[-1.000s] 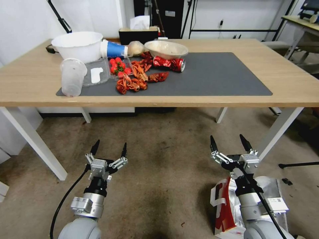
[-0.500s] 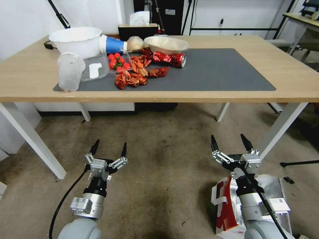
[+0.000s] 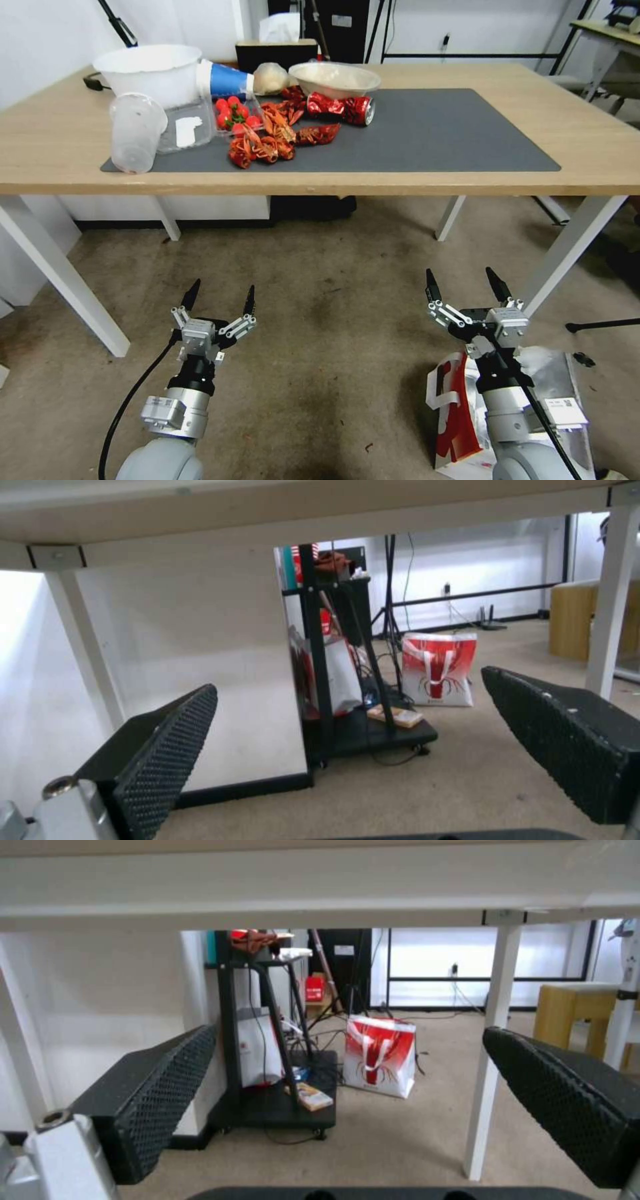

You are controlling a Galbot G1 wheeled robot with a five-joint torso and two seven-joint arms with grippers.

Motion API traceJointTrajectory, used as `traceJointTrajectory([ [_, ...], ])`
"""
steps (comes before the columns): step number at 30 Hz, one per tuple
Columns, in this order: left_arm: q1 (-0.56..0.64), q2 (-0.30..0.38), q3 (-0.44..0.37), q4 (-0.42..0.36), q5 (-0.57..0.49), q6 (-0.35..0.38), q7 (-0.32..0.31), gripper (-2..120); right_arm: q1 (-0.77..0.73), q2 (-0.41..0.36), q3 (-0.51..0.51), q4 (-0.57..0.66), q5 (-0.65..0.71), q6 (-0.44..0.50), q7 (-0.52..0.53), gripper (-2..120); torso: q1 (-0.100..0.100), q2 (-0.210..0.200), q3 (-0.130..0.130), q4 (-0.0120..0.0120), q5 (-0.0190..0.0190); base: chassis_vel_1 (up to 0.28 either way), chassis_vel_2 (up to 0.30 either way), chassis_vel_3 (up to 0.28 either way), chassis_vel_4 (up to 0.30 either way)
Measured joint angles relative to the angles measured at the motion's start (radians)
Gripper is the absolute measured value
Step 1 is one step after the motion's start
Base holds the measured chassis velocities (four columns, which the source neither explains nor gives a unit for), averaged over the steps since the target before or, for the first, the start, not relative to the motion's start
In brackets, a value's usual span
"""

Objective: Pick up the food delivery bag from the floor and place it on the table.

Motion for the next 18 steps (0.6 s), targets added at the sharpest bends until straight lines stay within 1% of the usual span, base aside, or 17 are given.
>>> traceJointTrajectory([
  [3, 0.0, 0.0, 0.0, 0.002, 0.0, -0.002, 0.0, 99, -0.001, 0.0, 0.0, -0.002, 0.0, 0.0, 0.0, 100, -0.003, -0.014, -0.011, 0.0, 0.0, 0.0, 0.0, 0.0, 0.0],
  [4, 0.0, 0.0, 0.0, 0.002, 0.0, -0.002, 0.0, 99, -0.001, 0.0, 0.0, -0.002, 0.0, 0.0, 0.0, 100, -0.003, -0.014, -0.011, 0.0, 0.0, 0.0, 0.0, 0.0, 0.0],
  [6, -0.001, -0.001, 0.001, 0.003, 0.0, -0.003, 0.0, 99, 0.001, 0.0, 0.0, -0.003, 0.0, 0.001, 0.0, 100, -0.006, -0.027, -0.021, 0.0, 0.0, 0.0, 0.0, 0.0, 0.0],
  [8, -0.001, -0.002, 0.001, 0.003, 0.0, -0.003, 0.0, 99, 0.001, 0.0, 0.0, -0.004, 0.0, 0.001, 0.0, 100, -0.007, -0.031, -0.024, 0.0, 0.0, 0.0, 0.0, 0.0, 0.0],
  [18, -0.003, -0.004, 0.003, 0.007, 0.0, -0.006, 0.0, 99, 0.006, -0.002, 0.001, -0.012, 0.0, 0.002, 0.0, 100, -0.015, -0.07, -0.055, 0.0, 0.0, 0.0, 0.0, 0.0, 0.0],
])
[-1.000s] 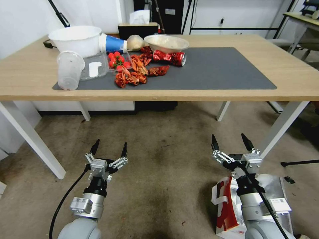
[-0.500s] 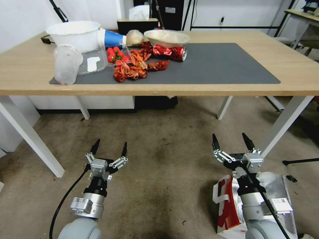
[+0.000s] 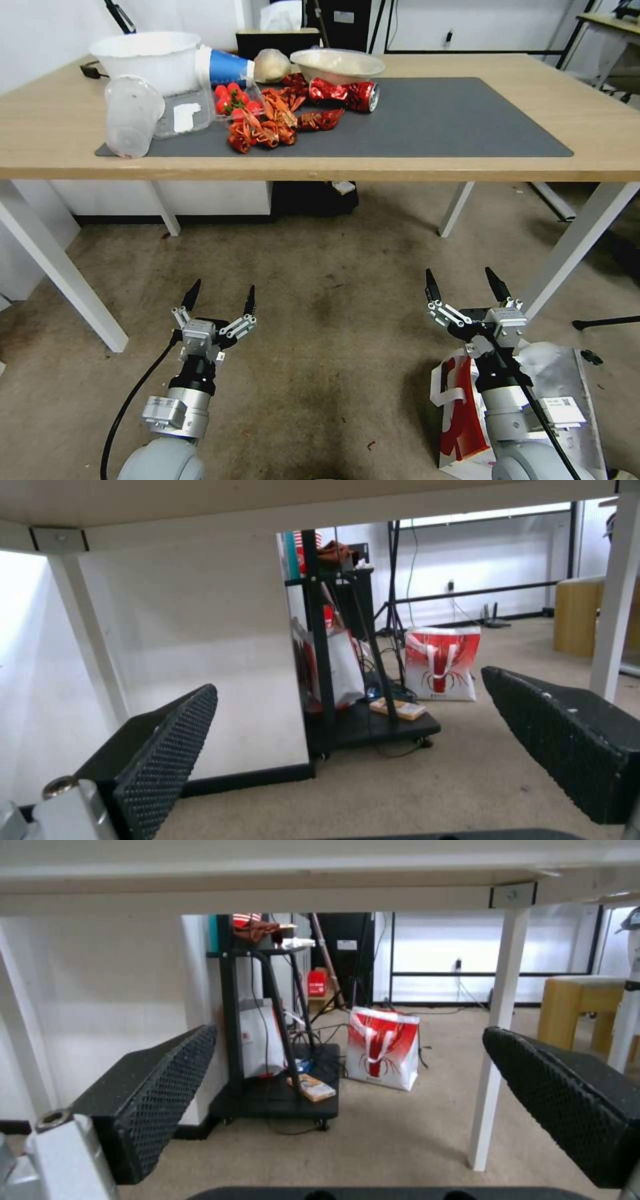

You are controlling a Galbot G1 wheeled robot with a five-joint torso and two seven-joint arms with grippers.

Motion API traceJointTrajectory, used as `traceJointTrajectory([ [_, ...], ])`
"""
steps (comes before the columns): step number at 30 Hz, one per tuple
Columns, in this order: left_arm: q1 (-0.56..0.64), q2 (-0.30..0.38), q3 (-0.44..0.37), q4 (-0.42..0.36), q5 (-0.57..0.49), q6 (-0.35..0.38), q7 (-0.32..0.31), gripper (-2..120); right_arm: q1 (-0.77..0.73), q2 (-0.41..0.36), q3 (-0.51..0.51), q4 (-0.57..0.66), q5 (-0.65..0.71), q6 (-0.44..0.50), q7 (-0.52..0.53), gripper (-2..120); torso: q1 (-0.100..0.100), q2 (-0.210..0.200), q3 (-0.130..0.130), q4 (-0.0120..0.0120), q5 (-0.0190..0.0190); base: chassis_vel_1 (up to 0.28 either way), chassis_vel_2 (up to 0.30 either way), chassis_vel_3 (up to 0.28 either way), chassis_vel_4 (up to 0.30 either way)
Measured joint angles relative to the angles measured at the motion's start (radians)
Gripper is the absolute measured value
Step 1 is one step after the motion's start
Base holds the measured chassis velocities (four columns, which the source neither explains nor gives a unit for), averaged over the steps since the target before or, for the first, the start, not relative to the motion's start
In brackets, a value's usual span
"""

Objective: Pick up the food delivery bag from the floor and place it on the table.

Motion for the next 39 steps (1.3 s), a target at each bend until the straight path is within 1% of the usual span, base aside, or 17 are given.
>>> traceJointTrajectory([
  [9, 0.0, -0.001, 0.004, 0.002, -0.001, -0.002, 0.001, 99, 0.001, 0.001, 0.001, -0.004, -0.001, 0.004, -0.002, 100, -0.006, -0.038, -0.032, -0.0001, 0.0, 0.0, 0.0, 0.0, 0.0],
  [14, -0.001, -0.001, 0.005, 0.003, -0.001, -0.003, 0.002, 99, 0.001, 0.001, 0.001, -0.004, -0.001, 0.004, -0.002, 100, -0.008, -0.052, -0.044, 0.0, 0.0, 0.0, 0.0, 0.0, 0.0],
  [16, -0.001, -0.001, 0.006, 0.004, -0.001, -0.003, 0.002, 99, 0.001, 0.002, 0.001, -0.005, -0.001, 0.004, -0.002, 100, -0.009, -0.064, -0.055, 0.0, 0.0, 0.0, 0.0, 0.0, 0.0],
  [26, -0.002, 0.001, 0.007, 0.003, -0.004, -0.003, 0.003, 99, 0.0, 0.004, 0.001, -0.002, -0.001, 0.004, -0.002, 100, -0.012, -0.087, -0.075, 0.0, 0.0, 0.0, 0.0, 0.0, 0.0],
  [31, -0.001, 0.001, 0.007, 0.003, -0.004, -0.008, 0.003, 98, -0.002, 0.005, 0.002, 0.0, -0.001, 0.005, -0.002, 100, -0.014, -0.113, -0.099, 0.0, 0.0, 0.0, 0.0, 0.0, 0.0],
  [32, -0.001, 0.001, 0.007, 0.003, -0.004, -0.008, 0.003, 98, -0.002, 0.005, 0.002, 0.0, -0.001, 0.005, -0.002, 100, -0.014, -0.113, -0.099, 0.0, 0.0, 0.0, 0.0, 0.0, 0.0],
  [34, -0.001, 0.001, 0.007, 0.003, -0.004, -0.009, 0.003, 98, -0.002, 0.005, 0.002, 0.0, -0.001, 0.006, -0.002, 100, -0.015, -0.122, -0.107, -0.0001, 0.0, 0.0, 0.0, 0.0, 0.0],
  [39, -0.001, 0.001, 0.007, 0.003, -0.005, -0.01, 0.003, 98, -0.003, 0.006, 0.002, -0.001, -0.001, 0.008, -0.002, 100, -0.018, -0.135, -0.108, -0.0001, 0.0, 0.0, 0.0, 0.0, 0.0],
])
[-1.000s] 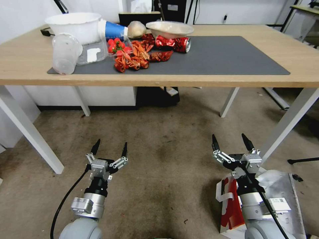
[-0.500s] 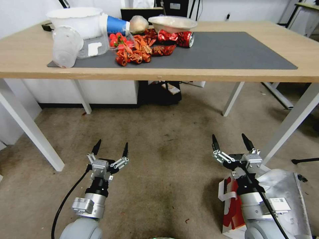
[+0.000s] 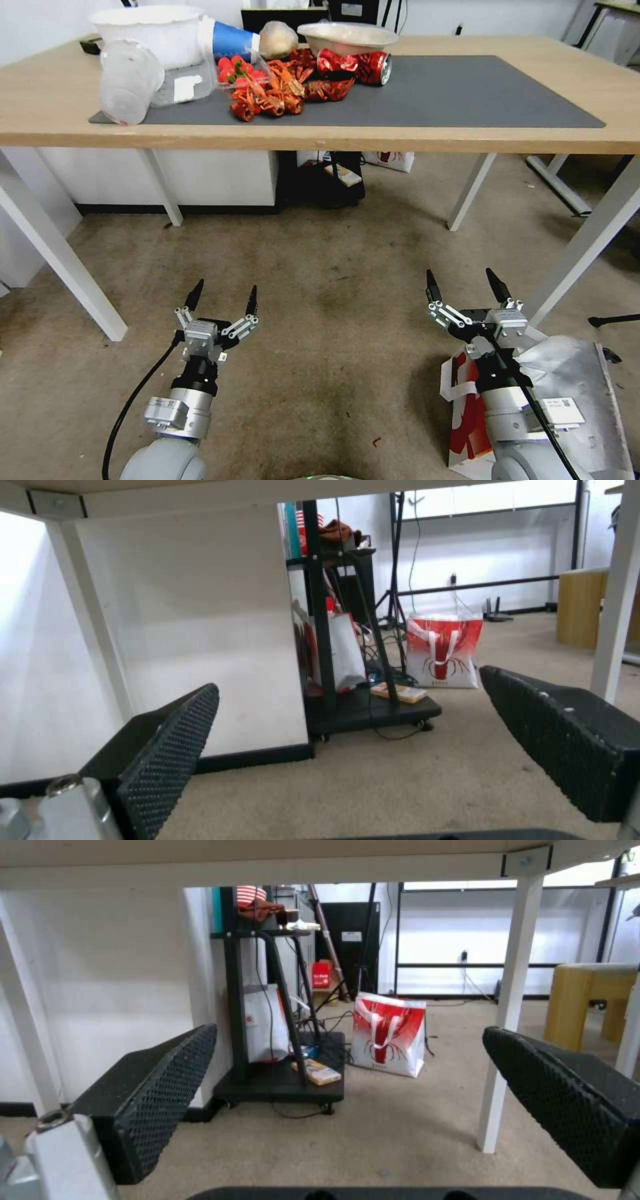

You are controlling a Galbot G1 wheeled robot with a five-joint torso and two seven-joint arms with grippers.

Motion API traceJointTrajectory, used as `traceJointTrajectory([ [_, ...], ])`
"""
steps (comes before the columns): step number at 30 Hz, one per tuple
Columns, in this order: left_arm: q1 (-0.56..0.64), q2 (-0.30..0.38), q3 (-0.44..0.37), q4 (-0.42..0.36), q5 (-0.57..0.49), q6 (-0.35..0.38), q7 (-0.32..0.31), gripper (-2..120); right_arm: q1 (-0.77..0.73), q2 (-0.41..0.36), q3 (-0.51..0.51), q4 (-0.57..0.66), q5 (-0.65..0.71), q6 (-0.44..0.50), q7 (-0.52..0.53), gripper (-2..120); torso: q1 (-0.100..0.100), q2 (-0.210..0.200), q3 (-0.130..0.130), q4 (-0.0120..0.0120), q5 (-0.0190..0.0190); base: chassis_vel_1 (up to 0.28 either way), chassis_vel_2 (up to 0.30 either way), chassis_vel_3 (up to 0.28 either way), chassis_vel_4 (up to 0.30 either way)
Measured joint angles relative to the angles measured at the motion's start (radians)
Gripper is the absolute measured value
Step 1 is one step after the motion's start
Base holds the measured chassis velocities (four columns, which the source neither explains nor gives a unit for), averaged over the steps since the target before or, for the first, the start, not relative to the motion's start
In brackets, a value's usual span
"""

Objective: Pick up the food delivery bag from the floor and place it on the table.

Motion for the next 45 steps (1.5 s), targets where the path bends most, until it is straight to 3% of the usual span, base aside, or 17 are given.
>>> traceJointTrajectory([
  [7, 0.001, -0.001, 0.001, 0.0, 0.0, -0.007, 0.0, 98, 0.0, -0.001, 0.0, 0.0, 0.0, 0.001, 0.0, 100, -0.001, -0.001, 0.0, 0.0, 0.0, 0.0, 0.0, 0.0, 0.0],
  [10, 0.0, -0.002, 0.001, 0.004, -0.003, -0.032, 0.01, 98, 0.0, -0.001, 0.0, 0.0, 0.0, 0.001, 0.0, 100, -0.001, -0.001, 0.0, 0.0, 0.0001, 0.0, 0.0, 0.0, 0.0],
  [13, -0.01, -0.005, 0.0, 0.024, -0.016, -0.109, 0.034, 101, 0.0, 0.0, 0.001, 0.0, 0.001, 0.001, -0.001, 100, -0.001, 0.001, 0.0, 0.0, 0.0, 0.0, 0.0, 0.0, 0.0],
  [16, -0.013, -0.005, 0.0, 0.026, -0.018, -0.12, 0.034, 102, -0.001, 0.0, 0.001, 0.0, 0.004, 0.001, -0.001, 100, 0.0, 0.003, 0.0, 0.0, 0.0, 0.0, 0.0, 0.0, 0.0],
  [32, -0.014, 0.004, 0.004, 0.016, 0.012, -0.066, -0.009, 100, 0.0, -0.013, 0.034, 0.012, 0.023, -0.018, 0.002, 100, 0.0, 0.006, 0.0, 0.0001, 0.0001, 0.0, 0.0, 0.0, 0.0],
  [35, -0.015, 0.011, -0.001, 0.011, 0.011, -0.03, -0.018, 100, -0.005, -0.023, 0.085, 0.012, 0.04, -0.028, -0.007, 100, 0.0, 0.007, 0.0, 0.0, 0.0001, 0.0, 0.0, 0.0, 0.0],
  [45, -0.023, 0.017, 0.002, 0.016, 0.008, -0.012, -0.023, 100, -0.011, -0.035, 0.265, -0.035, 0.093, -0.027, -0.019, 100, 0.001, 0.008, 0.0, 0.0001, 0.0002, 0.0, 0.0, 0.0, 0.0],
])
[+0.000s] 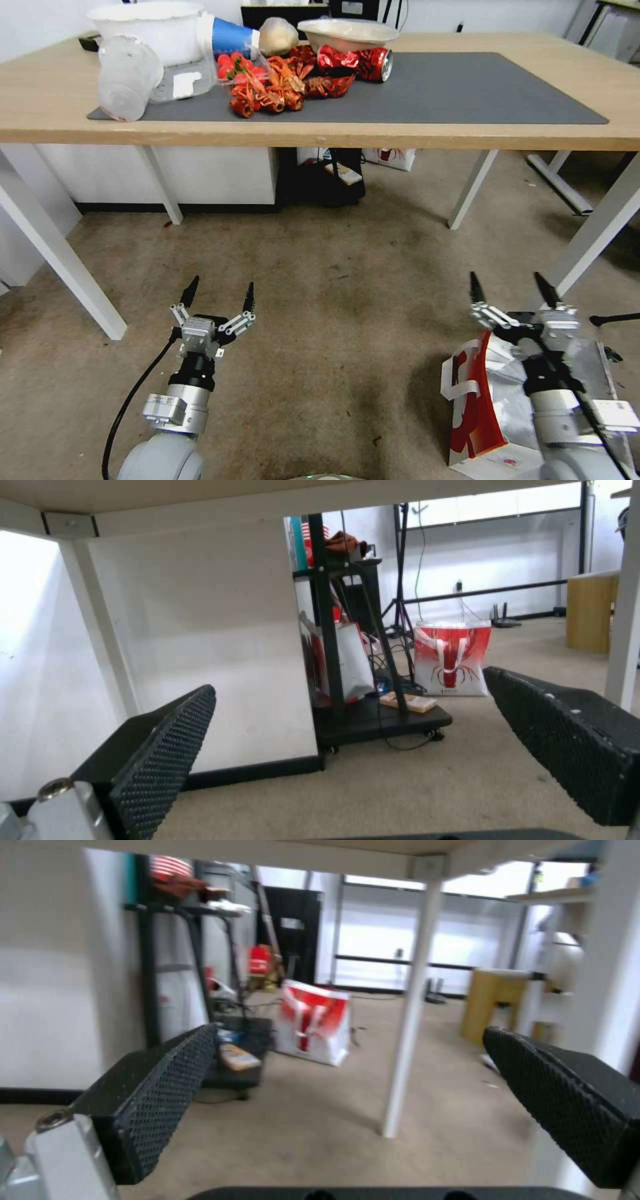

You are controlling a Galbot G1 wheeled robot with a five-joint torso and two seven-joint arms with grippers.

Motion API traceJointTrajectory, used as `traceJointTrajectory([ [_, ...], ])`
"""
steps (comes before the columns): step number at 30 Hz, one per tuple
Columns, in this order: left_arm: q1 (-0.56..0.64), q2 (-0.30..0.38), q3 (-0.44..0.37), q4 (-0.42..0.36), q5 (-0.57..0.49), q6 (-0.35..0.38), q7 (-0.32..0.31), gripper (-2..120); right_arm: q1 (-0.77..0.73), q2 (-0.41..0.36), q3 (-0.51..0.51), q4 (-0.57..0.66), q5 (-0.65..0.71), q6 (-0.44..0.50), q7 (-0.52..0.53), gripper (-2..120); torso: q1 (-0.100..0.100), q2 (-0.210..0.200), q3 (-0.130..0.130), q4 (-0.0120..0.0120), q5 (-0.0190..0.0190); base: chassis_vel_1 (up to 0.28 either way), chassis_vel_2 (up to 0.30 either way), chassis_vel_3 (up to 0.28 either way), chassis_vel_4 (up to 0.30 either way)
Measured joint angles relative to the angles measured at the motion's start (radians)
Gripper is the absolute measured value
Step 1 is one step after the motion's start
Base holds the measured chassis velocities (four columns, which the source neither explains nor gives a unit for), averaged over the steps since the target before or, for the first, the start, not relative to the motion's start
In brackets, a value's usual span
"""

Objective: Pick up the food delivery bag from the floor and place it on the table.

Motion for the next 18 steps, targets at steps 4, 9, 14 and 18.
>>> traceJointTrajectory([
  [4, -0.001, -0.001, 0.005, 0.005, 0.0, 0.002, -0.001, 100, 0.001, -0.008, 0.056, -0.038, 0.023, 0.012, -0.008, 100, 0.0, 0.0, 0.0, 0.0, 0.0, 0.0, 0.0, 0.0, 0.0],
  [9, -0.004, -0.002, 0.006, 0.016, -0.001, 0.006, -0.002, 100, 0.002, -0.039, 0.146, -0.128, 0.073, 0.03, -0.022, 100, 0.0, 0.001, 0.0, 0.0, 0.0001, 0.0, 0.0, 0.0, 0.0],
  [14, -0.01, 0.001, 0.004, 0.035, -0.004, 0.005, -0.011, 100, 0.01, -0.066, 0.213, -0.202, 0.105, 0.044, -0.035, 100, 0.0, 0.001, 0.0, -0.0001, -0.0001, 0.0, 0.0, 0.0, 0.0],
  [18, -0.018, 0.001, 0.008, 0.043, -0.005, 0.005, -0.013, 100, 0.023, -0.083, 0.25, -0.268, 0.115, 0.051, -0.04, 100, 0.0, 0.001, 0.0, 0.0, -0.0001, 0.0, 0.0, 0.0, 0.0],
])
